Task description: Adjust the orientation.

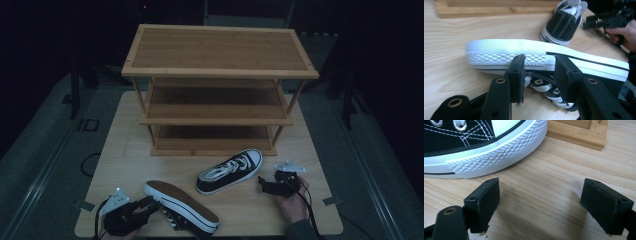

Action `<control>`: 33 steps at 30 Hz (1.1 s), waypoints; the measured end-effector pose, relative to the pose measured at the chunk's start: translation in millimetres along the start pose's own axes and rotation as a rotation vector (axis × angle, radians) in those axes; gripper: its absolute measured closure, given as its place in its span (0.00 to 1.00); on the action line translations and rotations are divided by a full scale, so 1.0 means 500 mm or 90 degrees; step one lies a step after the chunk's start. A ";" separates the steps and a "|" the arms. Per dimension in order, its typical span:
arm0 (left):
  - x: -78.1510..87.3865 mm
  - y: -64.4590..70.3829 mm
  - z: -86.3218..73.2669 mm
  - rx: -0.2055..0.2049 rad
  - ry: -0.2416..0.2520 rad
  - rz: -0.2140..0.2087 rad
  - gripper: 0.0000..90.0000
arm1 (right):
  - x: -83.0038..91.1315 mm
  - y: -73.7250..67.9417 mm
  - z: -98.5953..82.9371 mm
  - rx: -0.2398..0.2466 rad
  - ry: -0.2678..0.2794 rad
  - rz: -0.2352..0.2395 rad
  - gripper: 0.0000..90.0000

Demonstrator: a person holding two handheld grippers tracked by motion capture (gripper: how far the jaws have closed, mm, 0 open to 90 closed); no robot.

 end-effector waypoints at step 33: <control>-0.188 0.017 0.113 -0.020 0.015 -0.047 0.67 | 0.000 0.000 0.000 0.000 0.000 0.001 0.17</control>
Point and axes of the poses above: each handheld gripper's, and its own axes: x roughly backward along the jaws, z roughly out of its top, y roughly to its right, the point moved 4 cm from there along -x, roughly forward along the jaws, and after that the axes turned 15 degrees about y, right-handed, at the moved point
